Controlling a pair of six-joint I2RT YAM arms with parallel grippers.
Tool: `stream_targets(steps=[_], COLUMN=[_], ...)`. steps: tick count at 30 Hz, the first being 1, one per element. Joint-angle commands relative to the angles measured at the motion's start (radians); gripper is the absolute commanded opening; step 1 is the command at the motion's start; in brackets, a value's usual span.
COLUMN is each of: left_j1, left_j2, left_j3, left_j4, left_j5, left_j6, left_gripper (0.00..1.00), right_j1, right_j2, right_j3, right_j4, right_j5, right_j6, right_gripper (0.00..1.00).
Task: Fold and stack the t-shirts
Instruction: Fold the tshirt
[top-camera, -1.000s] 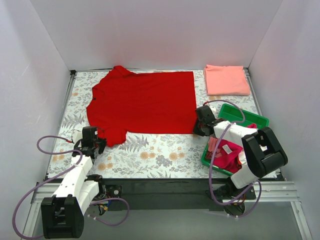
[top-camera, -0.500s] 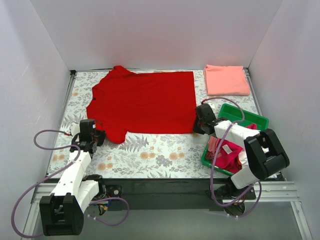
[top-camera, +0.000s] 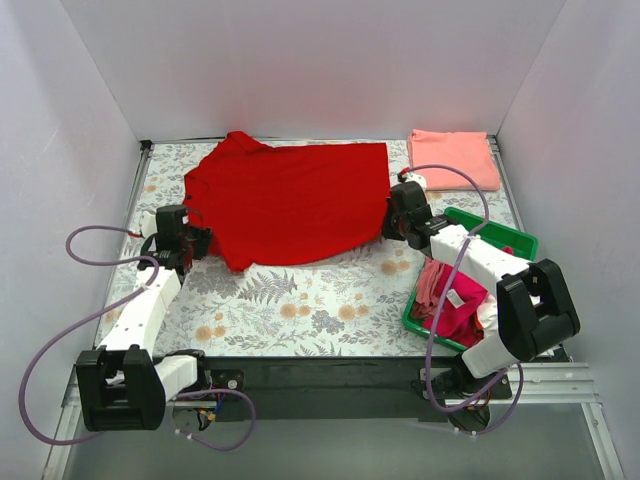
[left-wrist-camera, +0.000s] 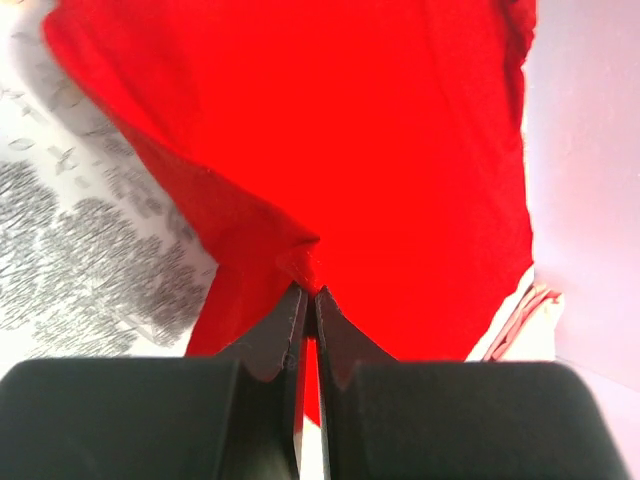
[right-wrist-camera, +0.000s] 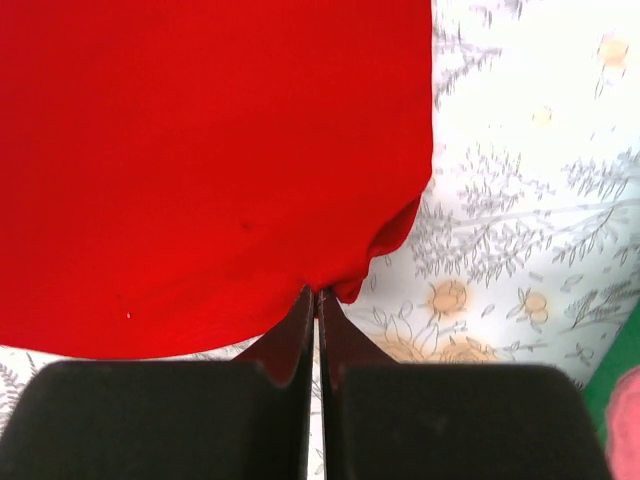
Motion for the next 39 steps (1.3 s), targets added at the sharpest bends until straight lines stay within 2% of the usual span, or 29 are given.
stream_targets(steps=[1, 20, 39], left_j1=[0.000, 0.000, 0.000], left_j2=[0.038, 0.350, 0.640], left_j3=[0.077, 0.402, 0.658], left_j4=[0.030, 0.022, 0.048], left_j5=[-0.001, -0.108, -0.121], left_j6=[0.018, 0.067, 0.161], left_gripper=[0.00, 0.00, 0.00], right_j1=[0.001, -0.086, -0.145], right_j2=[0.026, 0.179, 0.354], right_j3=[0.094, 0.344, 0.519], right_j4=[-0.020, -0.096, -0.109], right_j5=[0.052, 0.029, -0.071], right_j6=[-0.048, -0.119, -0.156], right_gripper=[0.01, 0.01, 0.01])
